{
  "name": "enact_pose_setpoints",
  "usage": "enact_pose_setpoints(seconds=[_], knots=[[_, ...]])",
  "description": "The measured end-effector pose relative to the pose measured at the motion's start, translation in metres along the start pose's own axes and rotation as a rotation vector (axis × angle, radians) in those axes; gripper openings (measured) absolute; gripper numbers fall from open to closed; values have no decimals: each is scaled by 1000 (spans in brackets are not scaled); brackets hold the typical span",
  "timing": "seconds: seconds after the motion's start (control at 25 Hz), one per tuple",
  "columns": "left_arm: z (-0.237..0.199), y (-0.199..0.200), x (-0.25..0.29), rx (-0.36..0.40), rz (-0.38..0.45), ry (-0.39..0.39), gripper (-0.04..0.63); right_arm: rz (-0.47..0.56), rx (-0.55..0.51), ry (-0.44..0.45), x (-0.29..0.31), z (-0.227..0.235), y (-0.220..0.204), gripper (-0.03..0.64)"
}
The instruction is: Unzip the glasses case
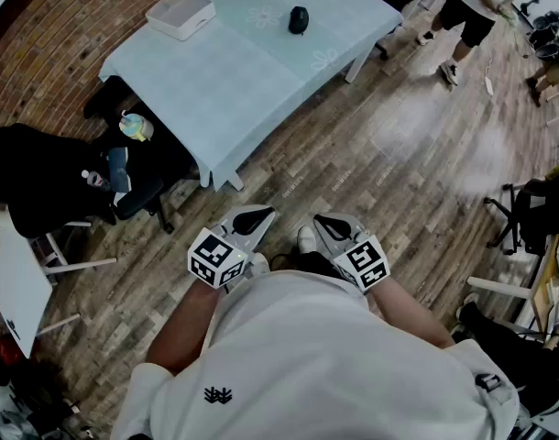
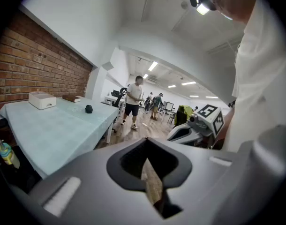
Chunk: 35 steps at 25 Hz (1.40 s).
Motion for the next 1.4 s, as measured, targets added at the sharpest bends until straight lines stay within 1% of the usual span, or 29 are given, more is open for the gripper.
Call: enact_pose_setpoints(seconds=[0.12,0.32,0.44,0.56,0.72,0.92,1.0,1.12,1.24,1.4], knots=[[0,16,25,4,11,-5,54,5,-14,-5,-2,30,6,0],[-2,32,66,9,-8,5,54,23,-30,17,-7,72,15,0],[-3,43,91,9,-10,12,54,28,-31,26,-9,98,15,0],[-5,49,116,22,-25,23,55,21,-26,33,-9,123,13,0],[-4,54,144,40,-36,28,55,37,-31,44,-12,151,9,2],[-17,66,169,22,-23,43,55,26,-43,51,-3,184,12,3],[-27,70,177,18,-27,44,55,20,-32,44,3,198,13,3],[-54,75,189,10,-29,46,55,13,-9,23,18,222,17,4],[-92,84,204,0,-16,40,55,2,7,1,41,247,27,3],[-147,104,227,-11,-2,18,55,-27,23,-37,75,283,52,4]])
Point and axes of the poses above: the fingertips, and each gripper's own axes: x forward along the fingers, z to its right, y out of its top, the point moved 1 cm from there along -x, backward along the fingers, and after that the axes turned 1 degree about x, right-handed, at the moved point
